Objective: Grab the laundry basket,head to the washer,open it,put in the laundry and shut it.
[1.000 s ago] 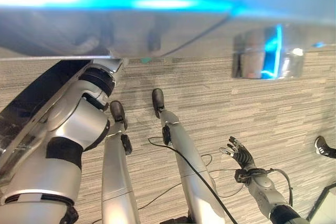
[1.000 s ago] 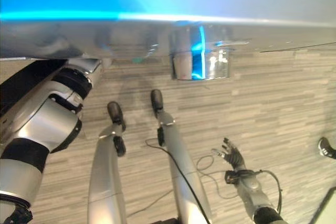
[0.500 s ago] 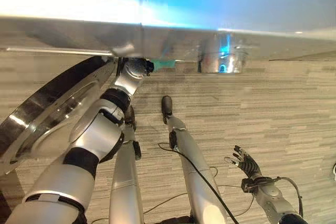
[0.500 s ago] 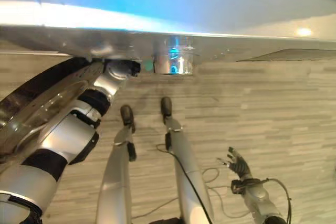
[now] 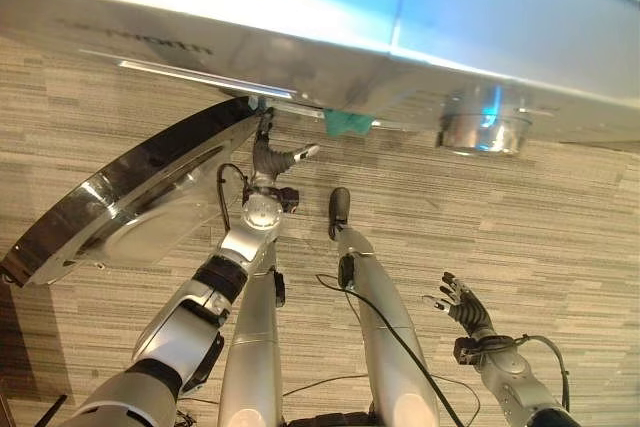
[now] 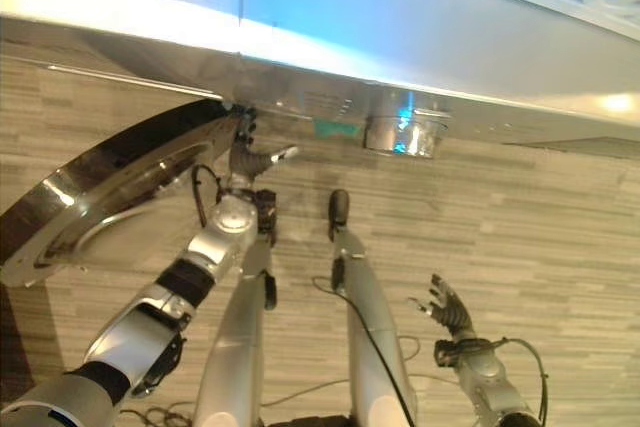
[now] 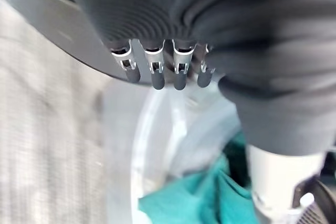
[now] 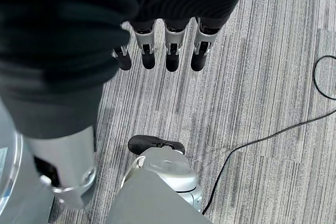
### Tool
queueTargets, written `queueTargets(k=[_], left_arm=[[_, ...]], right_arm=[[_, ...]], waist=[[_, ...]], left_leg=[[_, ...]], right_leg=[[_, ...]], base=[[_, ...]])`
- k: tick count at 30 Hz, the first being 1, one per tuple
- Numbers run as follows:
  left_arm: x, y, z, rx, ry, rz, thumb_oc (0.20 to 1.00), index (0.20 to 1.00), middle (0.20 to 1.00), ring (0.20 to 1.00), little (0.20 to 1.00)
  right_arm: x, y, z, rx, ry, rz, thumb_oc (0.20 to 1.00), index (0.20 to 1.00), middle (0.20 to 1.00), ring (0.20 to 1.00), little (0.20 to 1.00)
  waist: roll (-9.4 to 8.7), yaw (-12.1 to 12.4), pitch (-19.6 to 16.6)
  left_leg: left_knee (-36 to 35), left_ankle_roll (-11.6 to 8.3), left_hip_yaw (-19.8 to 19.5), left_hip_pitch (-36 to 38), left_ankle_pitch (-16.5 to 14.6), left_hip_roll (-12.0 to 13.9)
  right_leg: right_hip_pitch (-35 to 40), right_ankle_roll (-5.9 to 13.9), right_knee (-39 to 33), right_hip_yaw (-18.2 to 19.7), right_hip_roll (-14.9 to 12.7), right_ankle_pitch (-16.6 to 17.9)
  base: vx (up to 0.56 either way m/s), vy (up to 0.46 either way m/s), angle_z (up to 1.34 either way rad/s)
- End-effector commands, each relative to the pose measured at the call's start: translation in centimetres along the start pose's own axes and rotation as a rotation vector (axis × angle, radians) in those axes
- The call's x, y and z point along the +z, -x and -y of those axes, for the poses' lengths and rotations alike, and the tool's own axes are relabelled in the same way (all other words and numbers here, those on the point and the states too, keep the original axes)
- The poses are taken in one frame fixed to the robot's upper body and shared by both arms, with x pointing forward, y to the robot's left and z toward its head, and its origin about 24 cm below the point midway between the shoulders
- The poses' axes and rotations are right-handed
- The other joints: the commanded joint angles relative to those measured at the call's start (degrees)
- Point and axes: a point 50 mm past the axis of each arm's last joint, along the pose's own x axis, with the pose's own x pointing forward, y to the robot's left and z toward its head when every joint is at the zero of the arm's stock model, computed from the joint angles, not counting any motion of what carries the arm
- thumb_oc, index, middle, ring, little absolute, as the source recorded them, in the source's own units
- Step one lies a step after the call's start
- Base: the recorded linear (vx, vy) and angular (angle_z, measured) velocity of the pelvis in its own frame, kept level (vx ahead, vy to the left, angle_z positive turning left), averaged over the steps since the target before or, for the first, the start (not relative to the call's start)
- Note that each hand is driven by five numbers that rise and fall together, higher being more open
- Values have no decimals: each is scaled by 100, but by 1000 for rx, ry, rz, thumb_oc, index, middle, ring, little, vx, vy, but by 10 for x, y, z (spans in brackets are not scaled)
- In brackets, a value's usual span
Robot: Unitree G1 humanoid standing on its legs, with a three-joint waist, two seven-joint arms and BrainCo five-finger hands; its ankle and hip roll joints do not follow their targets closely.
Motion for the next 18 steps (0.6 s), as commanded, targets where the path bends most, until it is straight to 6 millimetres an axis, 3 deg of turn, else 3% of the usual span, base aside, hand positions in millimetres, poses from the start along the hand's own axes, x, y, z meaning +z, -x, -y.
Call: queueTargets(k=[1,3,4,7,11,15,18], left_arm=[[26,1,23,-92,230,64,1000,1000,1000,1000,1000],[7,13,38,-157,257,-25,1000,1000,1000,1000,1000],[7,13,38,-157,257,-25,1000,1000,1000,1000,1000],[-15,21,64,-229,289,-180,1000,1000,1000,1000,1000],[-9,22,81,-282,290,-195,1000,1000,1000,1000,1000],[-3,15,91,-278,311,-243,1000,1000,1000,1000,1000],[0,5,89,-258,300,-270,1000,1000,1000,1000,1000]], right_arm=[[-19,27,24,-57,57,-64,1000,1000,1000,1000,1000],[-15,27,23,-53,67,-56,1000,1000,1000,1000,1000],[-15,27,23,-54,67,-55,1000,1000,1000,1000,1000],[12,2,24,-99,106,4,1000,1000,1000,1000,1000],[33,-15,16,-110,139,58,1000,1000,1000,1000,1000],[66,-38,-11,-75,159,143,1000,1000,1000,1000,1000],[78,-49,-29,-41,204,167,1000,1000,1000,1000,1000]], waist=[[199,-88,111],[241,-77,111],[242,-77,111],[292,-111,111],[360,-137,111],[398,-165,111],[383,-237,111]], left_leg=[[435,157,-156,-410,-182,48],[460,160,-167,-543,-143,47],[461,160,-168,-544,-143,47],[537,165,-154,-767,-141,40],[550,186,-108,-914,-139,56],[642,207,-45,-1058,-179,94],[766,210,8,-1148,-235,120]], right_leg=[[181,484,-328,60,-216,103],[71,470,-280,41,-214,93],[70,470,-280,40,-214,92],[-204,444,-145,120,-177,83],[-374,457,-176,170,-168,153],[-557,465,-165,307,-103,182],[-666,451,-99,379,-64,169]], base=[[-36,27,1],[-20,14,0],[0,0,0],[-10,12,0],[-11,48,-4],[-2,46,-12],[-1,14,-14]])
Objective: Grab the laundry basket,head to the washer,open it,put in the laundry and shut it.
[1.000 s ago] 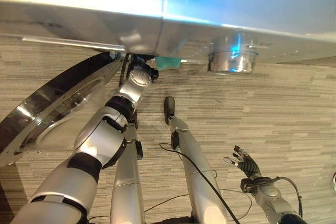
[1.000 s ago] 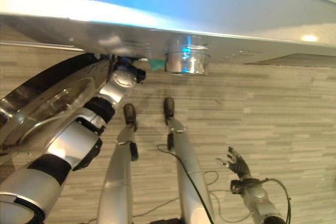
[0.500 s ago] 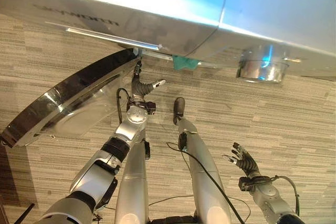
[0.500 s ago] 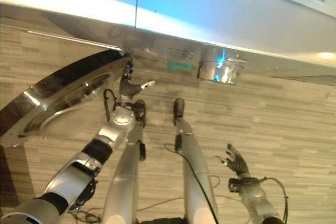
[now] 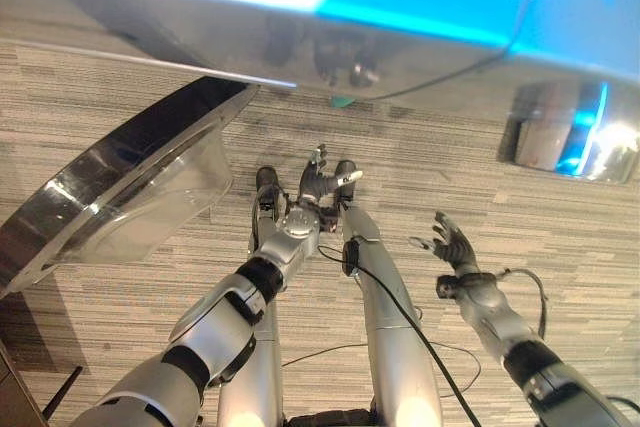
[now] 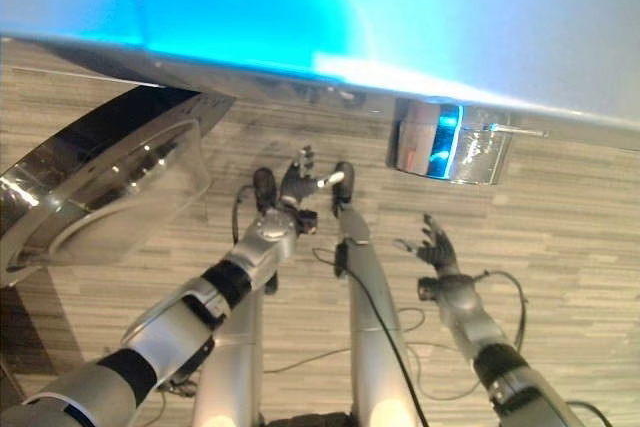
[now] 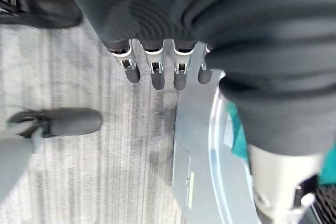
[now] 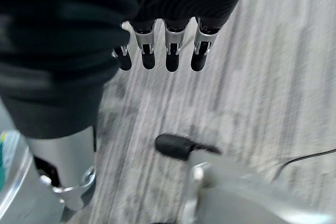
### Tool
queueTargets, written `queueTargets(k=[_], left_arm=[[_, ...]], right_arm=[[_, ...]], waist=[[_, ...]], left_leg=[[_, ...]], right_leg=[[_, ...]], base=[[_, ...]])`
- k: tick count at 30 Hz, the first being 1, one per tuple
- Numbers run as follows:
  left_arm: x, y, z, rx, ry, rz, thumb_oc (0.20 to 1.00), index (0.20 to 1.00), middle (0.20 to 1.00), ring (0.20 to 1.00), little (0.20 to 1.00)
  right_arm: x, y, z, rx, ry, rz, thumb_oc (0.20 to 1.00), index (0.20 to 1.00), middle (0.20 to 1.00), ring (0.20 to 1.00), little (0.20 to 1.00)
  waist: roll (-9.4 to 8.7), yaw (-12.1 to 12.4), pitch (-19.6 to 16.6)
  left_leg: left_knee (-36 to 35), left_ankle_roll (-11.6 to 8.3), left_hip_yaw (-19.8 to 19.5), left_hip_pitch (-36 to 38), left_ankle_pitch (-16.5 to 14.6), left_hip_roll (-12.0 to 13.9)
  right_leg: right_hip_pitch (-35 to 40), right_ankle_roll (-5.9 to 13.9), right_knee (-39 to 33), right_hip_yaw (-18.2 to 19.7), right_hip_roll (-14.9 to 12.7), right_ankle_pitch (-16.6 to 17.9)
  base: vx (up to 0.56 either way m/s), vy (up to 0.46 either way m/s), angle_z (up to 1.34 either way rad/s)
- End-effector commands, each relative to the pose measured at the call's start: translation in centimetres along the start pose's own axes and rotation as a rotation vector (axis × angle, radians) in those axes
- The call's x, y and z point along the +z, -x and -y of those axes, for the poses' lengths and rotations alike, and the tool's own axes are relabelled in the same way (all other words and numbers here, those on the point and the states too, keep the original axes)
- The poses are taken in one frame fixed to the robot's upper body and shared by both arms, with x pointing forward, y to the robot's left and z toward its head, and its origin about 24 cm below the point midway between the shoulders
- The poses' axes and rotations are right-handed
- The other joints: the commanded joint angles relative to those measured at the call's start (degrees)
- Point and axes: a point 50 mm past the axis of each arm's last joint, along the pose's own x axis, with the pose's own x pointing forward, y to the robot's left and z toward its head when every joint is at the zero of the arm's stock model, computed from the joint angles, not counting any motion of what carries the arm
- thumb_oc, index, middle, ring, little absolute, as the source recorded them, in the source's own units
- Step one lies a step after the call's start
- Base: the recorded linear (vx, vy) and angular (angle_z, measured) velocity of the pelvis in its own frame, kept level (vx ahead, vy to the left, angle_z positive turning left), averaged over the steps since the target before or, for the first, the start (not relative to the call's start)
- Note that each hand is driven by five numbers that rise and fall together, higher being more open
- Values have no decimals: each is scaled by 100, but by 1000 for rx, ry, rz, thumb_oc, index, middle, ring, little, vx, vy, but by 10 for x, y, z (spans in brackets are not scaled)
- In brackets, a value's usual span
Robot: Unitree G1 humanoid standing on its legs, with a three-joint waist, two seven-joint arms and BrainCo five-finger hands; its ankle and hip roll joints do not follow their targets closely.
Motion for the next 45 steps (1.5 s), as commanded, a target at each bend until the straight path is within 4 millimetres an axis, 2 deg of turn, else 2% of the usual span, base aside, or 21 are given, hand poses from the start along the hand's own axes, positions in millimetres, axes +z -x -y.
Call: queueTargets(k=[1,3,4,7,11,12,13,18,19,21,23,24,29,32,33,36,37,38,39,43,45], left_arm=[[4,-3,8,12,119,-36,1000,1000,1000,1000,1000],[13,-9,4,33,150,-39,1000,1000,1000,1000,1000],[30,-16,-4,60,172,-16,1000,1000,1000,1000,1000],[46,-22,-13,86,199,8,1000,1000,1000,1000,1000],[75,-31,-40,155,216,45,1000,1000,1000,1000,1000],[76,-31,-40,155,217,45,1000,1000,1000,1000,1000],[97,-34,-62,211,266,76,1000,1000,1000,1000,1000],[123,-35,-79,236,283,127,1000,1000,1000,1000,1000],[137,-35,-83,235,271,159,1000,1000,1000,1000,1000],[149,-34,-85,231,270,189,1000,1000,1000,1000,1000],[155,-34,-85,223,254,203,598,598,598,598,598],[162,-33,-86,212,249,219,200,200,200,200,200],[167,-34,-80,173,198,229,200,200,200,200,200],[164,-34,-64,112,172,227,200,200,200,200,200],[163,-34,-69,111,169,241,200,200,200,200,200],[161,-34,-67,92,136,235,200,200,200,200,200],[161,-34,-67,93,136,235,200,200,200,200,200],[155,-35,-69,101,145,221,200,200,200,200,200],[136,-36,-67,93,163,173,200,200,200,200,200],[121,-36,-62,69,195,139,200,200,200,200,200],[104,-35,-57,48,248,104,200,200,200,200,200]], right_arm=[[-28,16,14,-29,135,-81,1000,1000,1000,1000,1000],[-14,5,11,-35,192,-43,1000,1000,1000,1000,1000],[-5,-3,10,-54,198,-25,1000,1000,1000,1000,1000],[-1,-7,5,-51,191,-19,1000,1000,1000,1000,1000],[-9,-7,1,-43,191,-51,1000,1000,1000,1000,1000],[-9,-7,1,-43,192,-51,1000,1000,1000,1000,1000],[-19,-4,2,-33,199,-85,1000,1000,1000,1000,1000],[-36,4,5,-20,193,-143,1000,1000,1000,1000,1000],[-42,8,8,-15,188,-160,1000,1000,1000,1000,1000],[-47,12,12,-18,181,-173,1000,1000,1000,1000,1000],[-51,16,14,-12,181,-181,1000,1000,1000,1000,1000],[-57,23,20,-7,172,-196,1000,1000,1000,1000,1000],[-67,35,30,-1,174,-221,1000,1000,1000,1000,1000],[-73,44,40,-9,180,-238,1000,1000,1000,1000,1000],[-97,64,39,4,231,-301,1000,1000,1000,1000,1000],[-71,49,42,24,217,-215,1000,1000,1000,1000,1000],[-71,49,42,24,217,-215,1000,1000,1000,1000,1000],[-77,52,43,16,210,-234,1000,1000,1000,1000,1000],[-74,48,41,17,208,-228,1000,1000,1000,1000,1000],[-84,53,42,13,206,-272,1000,1000,1000,1000,1000],[-97,60,43,16,206,-330,1000,1000,1000,1000,1000]], waist=[[329,-185,14],[308,-228,14],[279,-290,14],[248,-348,14],[132,-515,14],[133,-516,14],[58,-620,14],[17,-736,14],[-5,-784,14],[-23,-820,14],[-26,-840,14],[-35,-872,14],[-30,-913,12],[-29,-946,11],[-42,-1007,11],[-105,-1076,3],[-105,-1077,8],[-91,-1072,6],[-27,-1022,-5],[10,-996,-15],[74,-945,-77]], left_leg=[[594,79,-296,-473,-200,167],[633,71,-271,-521,-236,193],[704,72,-233,-572,-286,231],[845,72,-197,-650,-359,281],[1119,71,-196,-790,-498,356],[1120,71,-197,-791,-498,356],[1207,61,-237,-837,-568,389],[1300,39,-259,-900,-624,380],[1306,33,-259,-913,-633,384],[1287,25,-261,-908,-631,387],[1271,20,-255,-904,-621,385],[1252,12,-251,-884,-616,377],[1172,0,-231,-768,-590,357],[1060,-18,-196,-596,-546,357],[1014,-24,-169,-512,-539,375],[851,-37,-164,-263,-510,359],[839,-37,-163,-248,-506,359],[763,-50,-158,-138,-479,363],[472,-77,-151,212,-361,364],[207,-92,-130,542,-267,359],[-210,-133,-140,996,-98,380]], right_leg=[[39,378,-31,103,-40,-2],[-19,369,6,154,-18,-13],[-81,368,30,199,28,-10],[-167,365,98,238,70,-24],[-258,343,226,273,163,-81],[-259,343,227,273,163,-81],[-282,339,290,279,195,-118],[-302,325,343,242,203,-146],[-293,323,344,230,195,-136],[-280,327,333,215,176,-134],[-279,330,336,206,168,-132],[-254,332,326,208,164,-121],[-173,338,305,209,144,-112],[-31,339,239,223,115,-90],[28,351,217,262,132,-75],[220,350,141,272,136,-53],[232,350,134,272,135,-53],[330,357,86,279,121,-50],[605,366,-46,274,88,-45],[853,376,-157,292,92,-49],[1192,389,-364,279,74,-44]], base=[[7,-19,-15],[4,-5,-11],[10,14,-6],[16,-2,-8],[12,-29,-16],[8,-55,-13],[7,-44,-13],[11,-25,-8],[0,0,0],[0,0,0],[0,0,0],[0,0,0],[0,0,0],[0,0,0],[2,40,0],[-6,8,-1],[-5,-22,-5],[2,-26,-4],[0,0,0],[6,5,5],[0,0,0]])
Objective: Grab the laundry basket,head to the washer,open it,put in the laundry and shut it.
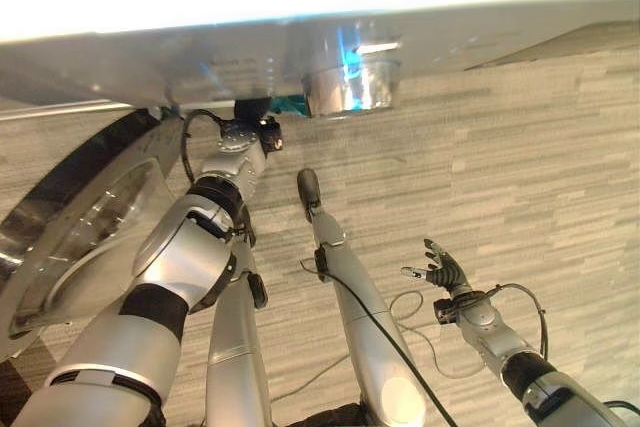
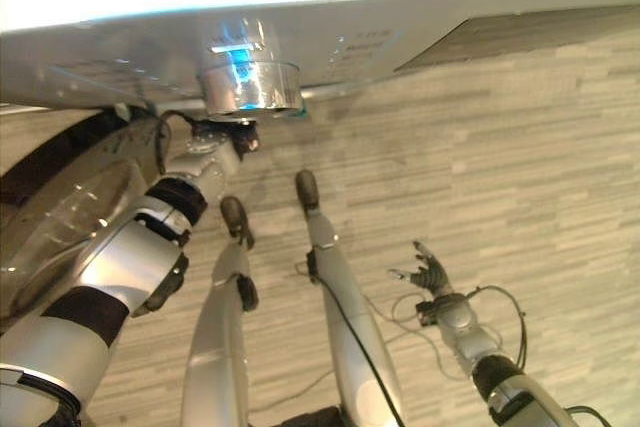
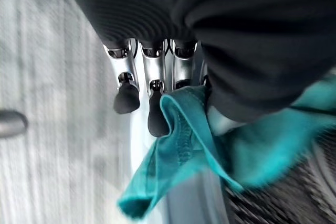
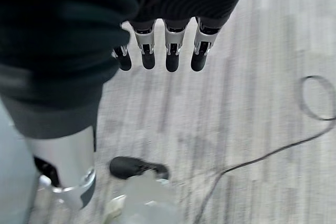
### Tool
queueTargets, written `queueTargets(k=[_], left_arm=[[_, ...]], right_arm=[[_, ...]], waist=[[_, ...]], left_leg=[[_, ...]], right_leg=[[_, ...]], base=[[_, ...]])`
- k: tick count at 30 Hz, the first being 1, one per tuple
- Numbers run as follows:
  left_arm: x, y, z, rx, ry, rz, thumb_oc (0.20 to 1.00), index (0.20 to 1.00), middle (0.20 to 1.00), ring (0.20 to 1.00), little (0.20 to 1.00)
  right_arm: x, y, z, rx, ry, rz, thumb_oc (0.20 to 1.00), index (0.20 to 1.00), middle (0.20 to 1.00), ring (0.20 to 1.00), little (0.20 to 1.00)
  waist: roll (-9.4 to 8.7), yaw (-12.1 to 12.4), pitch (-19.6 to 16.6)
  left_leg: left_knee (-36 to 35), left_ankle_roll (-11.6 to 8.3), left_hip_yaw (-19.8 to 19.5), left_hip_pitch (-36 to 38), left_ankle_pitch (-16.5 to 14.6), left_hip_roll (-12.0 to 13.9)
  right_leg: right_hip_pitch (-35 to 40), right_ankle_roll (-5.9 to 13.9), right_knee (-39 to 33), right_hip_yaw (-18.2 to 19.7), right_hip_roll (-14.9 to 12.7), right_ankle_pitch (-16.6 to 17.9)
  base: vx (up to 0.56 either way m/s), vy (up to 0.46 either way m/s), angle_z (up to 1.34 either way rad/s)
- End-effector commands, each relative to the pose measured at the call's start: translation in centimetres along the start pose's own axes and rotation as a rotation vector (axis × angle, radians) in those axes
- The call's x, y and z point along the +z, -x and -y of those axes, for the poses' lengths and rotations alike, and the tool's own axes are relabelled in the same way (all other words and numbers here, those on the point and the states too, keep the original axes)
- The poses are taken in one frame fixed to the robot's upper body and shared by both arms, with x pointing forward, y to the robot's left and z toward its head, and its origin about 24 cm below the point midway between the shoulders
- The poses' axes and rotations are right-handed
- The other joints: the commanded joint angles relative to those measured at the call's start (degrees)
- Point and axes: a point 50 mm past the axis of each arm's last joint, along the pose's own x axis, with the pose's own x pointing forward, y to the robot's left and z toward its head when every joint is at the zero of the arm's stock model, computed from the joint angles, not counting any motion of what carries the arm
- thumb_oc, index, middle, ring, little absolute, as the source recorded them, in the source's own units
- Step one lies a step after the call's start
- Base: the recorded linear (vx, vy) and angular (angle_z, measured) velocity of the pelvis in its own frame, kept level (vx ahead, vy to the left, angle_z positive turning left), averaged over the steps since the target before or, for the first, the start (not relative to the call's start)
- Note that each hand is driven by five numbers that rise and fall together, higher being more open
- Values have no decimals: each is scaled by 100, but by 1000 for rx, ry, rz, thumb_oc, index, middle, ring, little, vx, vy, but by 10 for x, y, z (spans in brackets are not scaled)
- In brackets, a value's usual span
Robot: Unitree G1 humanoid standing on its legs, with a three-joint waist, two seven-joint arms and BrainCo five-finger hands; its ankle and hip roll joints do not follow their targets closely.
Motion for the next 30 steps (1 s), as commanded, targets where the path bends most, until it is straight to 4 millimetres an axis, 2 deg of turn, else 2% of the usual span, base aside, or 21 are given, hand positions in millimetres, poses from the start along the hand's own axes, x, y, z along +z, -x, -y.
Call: queueTargets(k=[1,2,3,4,5,8,9,10,11,12,14,16,17,20,21,22,23,25,30], left_arm=[[1,2,23,-85,141,28,200,200,200,200,200],[5,2,26,-93,159,44,200,200,200,200,200],[31,3,34,-118,230,124,200,200,200,200,200],[31,3,35,-118,231,124,200,200,200,200,200],[51,4,43,-137,292,181,200,200,200,200,200],[108,11,50,-151,398,331,200,200,200,200,200],[127,16,58,-165,457,384,200,200,200,200,200],[142,19,52,-137,526,428,200,200,200,200,200],[142,19,52,-136,528,429,200,200,200,200,200],[153,21,48,-111,605,458,200,200,200,200,200],[160,22,33,-18,684,495,200,200,200,200,200],[159,21,17,66,676,522,200,200,200,200,200],[162,20,2,140,660,538,200,200,200,200,200],[168,23,3,144,662,560,203,203,203,203,203],[172,25,7,127,668,571,275,275,275,275,275],[174,25,10,110,671,573,824,824,824,824,824],[170,24,11,101,663,561,1000,1000,1000,1000,1000],[154,19,8,107,630,512,1000,1000,1000,1000,1000],[107,8,18,71,560,366,1000,1000,1000,1000,1000]], right_arm=[[-47,23,23,-33,38,-164,1000,1000,1000,1000,1000],[-55,26,25,-47,32,-198,1000,1000,1000,1000,1000],[-54,28,31,-51,26,-188,1000,1000,1000,1000,1000],[-54,28,31,-52,26,-188,1000,1000,1000,1000,1000],[-56,29,32,-58,14,-199,1000,1000,1000,1000,1000],[-48,27,37,-77,-14,-155,1000,1000,1000,1000,1000],[-45,26,34,-74,-14,-139,1000,1000,1000,1000,1000],[-38,25,28,-60,-14,-95,1000,1000,1000,1000,1000],[-38,25,28,-61,-13,-94,1000,1000,1000,1000,1000],[-39,26,25,-60,-19,-91,1000,1000,1000,1000,1000],[-33,24,19,-64,-12,-54,1000,1000,1000,1000,1000],[-32,24,16,-72,1,-40,1000,1000,1000,1000,1000],[-34,24,15,-92,10,-47,1000,1000,1000,1000,1000],[-35,22,16,-110,19,-58,1000,1000,1000,1000,1000],[-34,22,16,-116,22,-53,1000,1000,1000,1000,1000],[-33,21,16,-117,26,-51,1000,1000,1000,1000,1000],[-32,21,16,-116,26,-48,1000,1000,1000,1000,1000],[-32,22,15,-105,34,-45,1000,1000,1000,1000,1000],[-32,26,14,-63,67,-40,1000,1000,1000,1000,1000]], waist=[[305,31,-76],[328,42,-97],[330,42,-137],[333,44,-134],[307,30,-160],[269,6,-159],[212,-26,-135],[98,-91,-88],[106,-91,-98],[32,-138,-88],[-115,-235,-70],[-195,-265,-80],[-254,-300,-109],[-226,-292,-147],[-219,-291,-160],[-214,-283,-169],[-174,-259,-179],[-105,-211,-203],[9,-131,-241]], left_leg=[[-223,-216,-508,305,42,299],[-300,-221,-506,386,69,301],[-389,-242,-478,468,106,320],[-391,-242,-479,472,106,320],[-377,-233,-493,459,85,321],[-141,-207,-536,204,-20,285],[-31,-201,-555,82,-73,270],[271,-179,-576,-208,-196,264],[309,-178,-575,-244,-215,266],[565,-153,-573,-475,-331,264],[1239,-134,-588,-974,-619,282],[1940,-116,-589,-1411,-925,335],[2681,-65,-616,-1844,-1222,399],[3269,-14,-672,-2203,-1470,424],[3474,17,-692,-2317,-1551,427],[3561,40,-700,-2377,-1589,426],[3646,63,-699,-2430,-1624,414],[3622,92,-681,-2437,-1628,393],[2981,67,-622,-2081,-1393,311]], right_leg=[[446,264,78,-125,-65,-333],[495,270,41,-127,-72,-334],[581,291,-73,-125,-100,-305],[586,292,-77,-125,-99,-304],[571,297,-104,-105,-90,-298],[402,300,-72,-94,-74,-262],[315,299,-47,-79,-59,-257],[139,286,1,-44,-20,-243],[114,287,13,-42,-17,-248],[-56,273,113,-38,1,-254],[-457,236,505,14,74,-333],[-813,208,1055,35,133,-536],[-1137,159,1629,23,166,-708],[-1444,122,2086,-34,211,-870],[-1546,109,2247,-49,231,-915],[-1584,103,2285,-77,225,-917],[-1622,97,2320,-91,231,-926],[-1613,85,2276,-107,207,-932],[-1358,91,1893,-106,91,-826]], base=[[23,11,-4],[0,0,0],[0,0,0],[0,0,0],[0,0,0],[0,0,0],[-47,-10,2],[-36,-5,0],[0,0,0],[0,0,0],[-29,16,-7],[1,11,-20],[28,13,-26],[59,29,-17],[62,42,-7],[54,47,-4],[46,44,-7],[33,32,-10],[-2,23,-3]])
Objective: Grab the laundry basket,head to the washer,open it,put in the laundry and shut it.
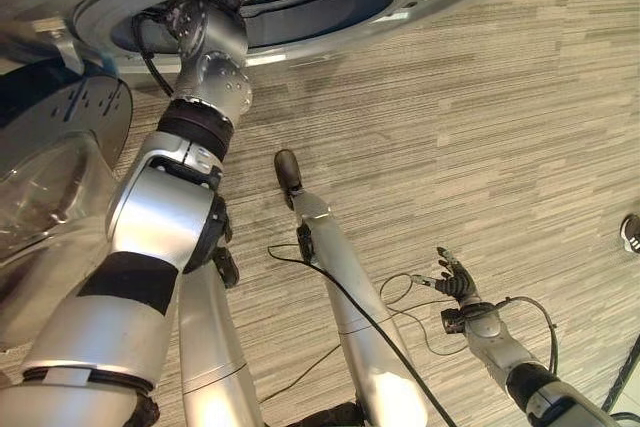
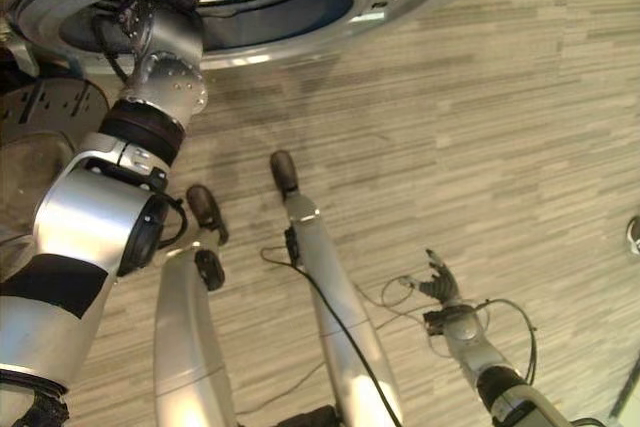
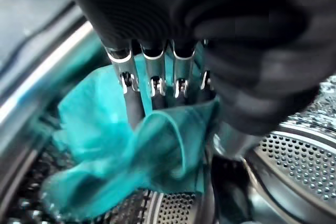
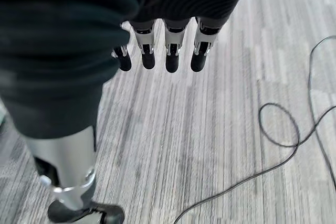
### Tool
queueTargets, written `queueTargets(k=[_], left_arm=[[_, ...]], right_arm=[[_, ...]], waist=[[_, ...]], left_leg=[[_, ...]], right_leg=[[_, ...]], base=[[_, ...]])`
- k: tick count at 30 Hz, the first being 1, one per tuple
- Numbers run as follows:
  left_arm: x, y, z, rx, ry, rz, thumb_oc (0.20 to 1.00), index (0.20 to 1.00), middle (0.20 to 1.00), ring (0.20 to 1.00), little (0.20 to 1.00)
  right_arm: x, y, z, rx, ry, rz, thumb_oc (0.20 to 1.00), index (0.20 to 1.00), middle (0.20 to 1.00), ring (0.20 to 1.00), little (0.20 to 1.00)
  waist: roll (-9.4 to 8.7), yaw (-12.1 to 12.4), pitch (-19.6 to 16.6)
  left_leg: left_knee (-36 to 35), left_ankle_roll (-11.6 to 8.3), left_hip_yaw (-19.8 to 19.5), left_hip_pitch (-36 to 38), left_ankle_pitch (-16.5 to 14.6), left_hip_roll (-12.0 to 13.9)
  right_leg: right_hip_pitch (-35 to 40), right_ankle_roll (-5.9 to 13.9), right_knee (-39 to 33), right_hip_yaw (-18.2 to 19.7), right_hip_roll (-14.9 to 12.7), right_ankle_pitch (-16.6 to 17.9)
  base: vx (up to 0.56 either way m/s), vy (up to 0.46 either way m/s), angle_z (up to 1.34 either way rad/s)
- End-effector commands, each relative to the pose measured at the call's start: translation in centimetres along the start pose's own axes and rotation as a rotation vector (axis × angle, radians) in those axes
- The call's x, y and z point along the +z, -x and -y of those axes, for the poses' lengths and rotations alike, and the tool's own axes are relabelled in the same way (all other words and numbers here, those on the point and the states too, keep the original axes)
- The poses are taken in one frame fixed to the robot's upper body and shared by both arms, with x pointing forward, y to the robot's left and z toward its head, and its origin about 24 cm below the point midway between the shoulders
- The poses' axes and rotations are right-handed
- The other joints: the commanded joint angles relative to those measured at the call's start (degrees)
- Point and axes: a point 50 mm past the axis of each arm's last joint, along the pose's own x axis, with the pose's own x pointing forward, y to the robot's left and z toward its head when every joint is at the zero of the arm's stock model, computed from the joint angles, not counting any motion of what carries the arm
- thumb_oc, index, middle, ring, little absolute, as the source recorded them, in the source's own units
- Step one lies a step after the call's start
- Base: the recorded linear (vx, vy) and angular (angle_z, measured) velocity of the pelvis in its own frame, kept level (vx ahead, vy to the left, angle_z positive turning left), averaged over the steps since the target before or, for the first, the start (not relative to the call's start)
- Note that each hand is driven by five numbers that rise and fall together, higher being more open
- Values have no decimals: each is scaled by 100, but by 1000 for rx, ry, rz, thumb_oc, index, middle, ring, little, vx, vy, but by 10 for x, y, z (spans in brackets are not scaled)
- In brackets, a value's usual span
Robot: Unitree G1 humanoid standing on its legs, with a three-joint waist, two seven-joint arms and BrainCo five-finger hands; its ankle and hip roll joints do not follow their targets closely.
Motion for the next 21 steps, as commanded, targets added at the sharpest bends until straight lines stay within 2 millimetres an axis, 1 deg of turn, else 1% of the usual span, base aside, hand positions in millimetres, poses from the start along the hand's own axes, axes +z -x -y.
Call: queueTargets(k=[1,2,3,4,5,6,7,8,10,11,12,13,14,15,16,17,18,19,20,21], left_arm=[[-28,10,1,-62,-48,-73,1000,1000,1000,1000,1000],[-40,9,-21,-40,-158,-122,1000,1000,1000,1000,1000],[-44,9,-31,-43,-232,-140,1000,1000,1000,1000,1000],[-51,10,-45,-41,-323,-176,1000,1000,1000,1000,1000],[-65,16,-53,-35,-282,-231,1000,1000,1000,1000,1000],[-79,24,-62,-29,-231,-273,1000,1000,1000,1000,1000],[-101,38,-83,33,-170,-347,1000,1000,1000,1000,1000],[-157,92,-139,150,-133,-529,1000,1000,1000,1000,1000],[-158,94,-140,152,-135,-532,1000,1000,1000,1000,1000],[-184,139,-186,236,-150,-650,1000,1000,1000,1000,1000],[-195,169,-213,292,-167,-727,1000,1000,1000,1000,1000],[-200,202,-243,361,-192,-787,1000,1000,1000,1000,1000],[-201,202,-243,361,-192,-787,1000,1000,1000,1000,1000],[-202,217,-258,387,-219,-820,1000,1000,1000,1000,1000],[-200,231,-273,418,-236,-842,1000,1000,1000,1000,1000],[-196,249,-293,469,-262,-879,1000,1000,1000,1000,1000],[-187,272,-321,525,-329,-940,1000,1000,1000,1000,1000],[-181,287,-335,575,-350,-970,1000,1000,1000,1000,1000],[-181,287,-335,575,-350,-969,1000,1000,1000,1000,1000],[-173,303,-351,631,-387,-1007,1000,1000,1000,1000,1000]], right_arm=[[-20,17,11,13,66,-47,1000,1000,1000,1000,1000],[-21,18,9,34,67,-50,1000,1000,1000,1000,1000],[-23,18,10,35,45,-58,1000,1000,1000,1000,1000],[-29,19,10,23,-58,-95,1000,1000,1000,1000,1000],[-42,24,8,-25,-310,-162,1000,1000,1000,1000,1000],[-49,27,4,-27,-423,-193,1000,1000,1000,1000,1000],[-62,33,-2,-44,-524,-245,1000,1000,1000,1000,1000],[-69,39,-23,-58,-668,-283,1000,1000,1000,1000,1000],[-71,40,-23,-58,-669,-287,1000,1000,1000,1000,1000],[-82,46,-33,-65,-775,-343,1000,1000,1000,1000,1000],[-90,51,-38,-86,-871,-382,1000,1000,1000,1000,1000],[-94,54,-40,-115,-915,-386,1000,1000,1000,1000,1000],[-94,54,-40,-115,-916,-386,1000,1000,1000,1000,1000],[-97,56,-38,-128,-858,-390,1000,1000,1000,1000,1000],[-102,61,-43,-71,-765,-424,1000,1000,1000,1000,1000],[-107,65,-48,-22,-715,-451,1000,1000,1000,1000,1000],[-111,70,-48,14,-606,-464,1000,1000,1000,1000,1000],[-113,73,-49,24,-570,-476,1000,1000,1000,1000,1000],[-113,73,-49,25,-570,-475,1000,1000,1000,1000,1000],[-115,74,-49,24,-545,-484,1000,1000,1000,1000,1000]], waist=[[231,-73,-242],[210,-58,-256],[185,-51,-243],[168,-39,-243],[181,-34,-277],[182,4,-275],[211,63,-300],[298,211,-352],[285,224,-342],[384,362,-385],[435,457,-409],[508,551,-447],[502,560,-432],[508,579,-450],[524,644,-504],[542,724,-577],[559,807,-802],[577,841,-913],[577,838,-921],[605,865,-1056]], left_leg=[[-187,-37,-461,303,-72,111],[-630,-82,-399,590,94,92],[-909,-115,-371,798,212,74],[-1336,-159,-333,1104,406,56],[-1773,-201,-324,1456,580,16],[-2072,-221,-321,1722,707,1],[-2418,-246,-343,2024,851,-15],[-3117,-280,-380,2733,1146,-27],[-3170,-281,-377,2802,1168,-25],[-3527,-305,-409,3274,1334,-16],[-3763,-318,-399,3570,1425,7],[-4017,-294,-317,3939,1633,22],[-4035,-295,-312,3971,1638,25],[-4148,-310,-274,4181,1667,50],[-4251,-328,-258,4365,1692,65],[-4405,-350,-256,4590,1726,78],[-4622,-368,-227,4955,1761,119],[-4705,-396,-219,5089,1762,142],[-4705,-395,-221,5074,1773,140],[-4705,-428,-228,5169,1740,128]], right_leg=[[575,37,-60,-229,-177,-318],[785,43,-345,-216,-236,-232],[965,57,-560,-195,-271,-148],[1237,92,-886,-220,-318,-34],[1533,152,-1231,-220,-343,90],[1762,177,-1417,-231,-351,157],[2029,198,-1672,-235,-368,224],[2546,227,-2028,-281,-380,294],[2603,226,-2057,-281,-378,305],[3010,227,-2257,-288,-414,336],[3270,236,-2375,-311,-433,369],[3582,222,-2538,-356,-470,547],[3608,222,-2548,-352,-467,550],[3816,241,-2639,-347,-477,571],[4023,258,-2723,-371,-501,576],[4236,274,-2804,-394,-512,582],[4611,307,-2975,-407,-525,600],[4777,330,-3085,-432,-556,623],[4770,331,-3099,-434,-557,641],[4940,364,-3225,-454,-599,676]], base=[[-34,7,16],[-45,9,18],[-72,33,20],[-70,33,24],[-62,27,25],[-23,-16,20],[22,-41,11],[34,-37,6],[20,15,4],[64,67,23],[37,159,26],[-5,127,16],[-7,125,1],[39,64,-3],[70,83,9],[148,96,18],[162,89,16],[127,71,9],[69,53,0],[82,61,2]])
